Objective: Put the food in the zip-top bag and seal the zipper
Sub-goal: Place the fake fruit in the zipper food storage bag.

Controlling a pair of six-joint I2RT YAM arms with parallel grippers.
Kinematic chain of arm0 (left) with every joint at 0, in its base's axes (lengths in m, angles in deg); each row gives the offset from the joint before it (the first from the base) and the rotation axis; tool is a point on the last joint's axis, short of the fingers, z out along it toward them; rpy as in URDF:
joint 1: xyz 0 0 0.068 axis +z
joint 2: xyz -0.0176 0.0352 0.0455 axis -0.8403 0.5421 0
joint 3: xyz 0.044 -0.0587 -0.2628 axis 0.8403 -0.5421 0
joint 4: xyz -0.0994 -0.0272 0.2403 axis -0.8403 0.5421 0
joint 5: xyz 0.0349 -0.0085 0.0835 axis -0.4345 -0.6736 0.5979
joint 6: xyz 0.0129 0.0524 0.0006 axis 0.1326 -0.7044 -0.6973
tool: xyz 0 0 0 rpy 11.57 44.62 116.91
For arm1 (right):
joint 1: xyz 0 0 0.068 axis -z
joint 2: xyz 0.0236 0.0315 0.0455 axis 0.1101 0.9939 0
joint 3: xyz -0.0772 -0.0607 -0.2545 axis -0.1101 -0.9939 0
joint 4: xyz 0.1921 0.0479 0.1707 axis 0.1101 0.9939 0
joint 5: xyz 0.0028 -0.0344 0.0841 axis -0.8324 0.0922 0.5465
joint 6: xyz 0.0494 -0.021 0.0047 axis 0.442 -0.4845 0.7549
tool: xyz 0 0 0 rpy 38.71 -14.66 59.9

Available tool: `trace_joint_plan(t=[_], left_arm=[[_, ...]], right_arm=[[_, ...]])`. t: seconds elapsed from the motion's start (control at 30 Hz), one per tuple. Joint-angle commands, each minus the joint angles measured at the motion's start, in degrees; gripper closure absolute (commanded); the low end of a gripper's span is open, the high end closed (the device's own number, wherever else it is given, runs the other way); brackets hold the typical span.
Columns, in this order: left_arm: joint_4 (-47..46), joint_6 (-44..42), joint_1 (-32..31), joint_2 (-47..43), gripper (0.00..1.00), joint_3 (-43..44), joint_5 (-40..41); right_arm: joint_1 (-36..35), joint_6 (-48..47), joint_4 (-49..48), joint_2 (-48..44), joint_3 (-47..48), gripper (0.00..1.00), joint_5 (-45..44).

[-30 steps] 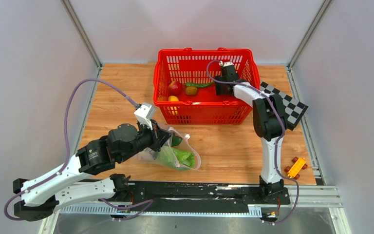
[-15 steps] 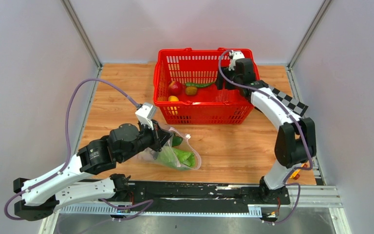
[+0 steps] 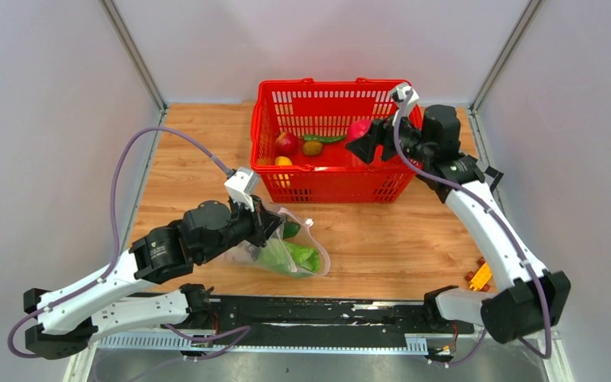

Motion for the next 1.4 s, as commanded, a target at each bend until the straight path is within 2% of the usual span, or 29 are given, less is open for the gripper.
trace_joint_plan(t=[0.0, 0.1, 0.23, 0.4, 0.53, 0.93, 1.0, 1.13, 1.37], left_arm=[[-3.21, -0.33, 0.00, 0.82, 0.98, 0.65, -0.16], [-3.93, -0.42, -0.01, 1.09, 0.98, 0.64, -0.04], [-4.49, -0.74, 0.00, 1.92, 0.98, 1.31, -0.07], [-4.63, -0.89, -0.01, 2.86, 0.98, 2.06, -0.59], [-4.83, -1.05, 0.00, 3.31, 0.98, 2.64, -1.39], [-6.04, -1.24, 0.00, 2.96, 0.98, 4.01, -5.22], [-6.53, -0.92, -0.01, 2.81, 0.98, 3.99, -5.46], [-6.70, -0.08, 0.00, 2.78, 0.98, 4.30, -4.12], [-6.56, 1.01, -0.07, 1.17, 0.97, 4.57, 0.40]], right_arm=[[-1.57, 2.05, -3.26, -7.29, -5.02, 0.62, 15.57], [-4.52, 2.00, -3.69, -12.67, -9.46, 0.62, 20.16], [-12.52, 0.09, -2.85, -18.00, -14.55, 0.62, 20.82], [-24.09, -0.93, -2.22, -20.52, -20.18, 0.62, 17.25], [-29.98, -0.79, -0.84, -18.59, -21.57, 0.63, 11.12], [-35.77, 1.65, -2.63, -10.86, -19.47, 0.61, -2.06], [-38.05, 0.22, -1.51, -10.19, -18.18, 0.60, -3.89], [-44.59, -3.63, 2.31, -8.94, -15.10, 0.58, -13.16], [-46.28, -3.39, 4.87, -7.84, -13.82, 0.56, -12.49]])
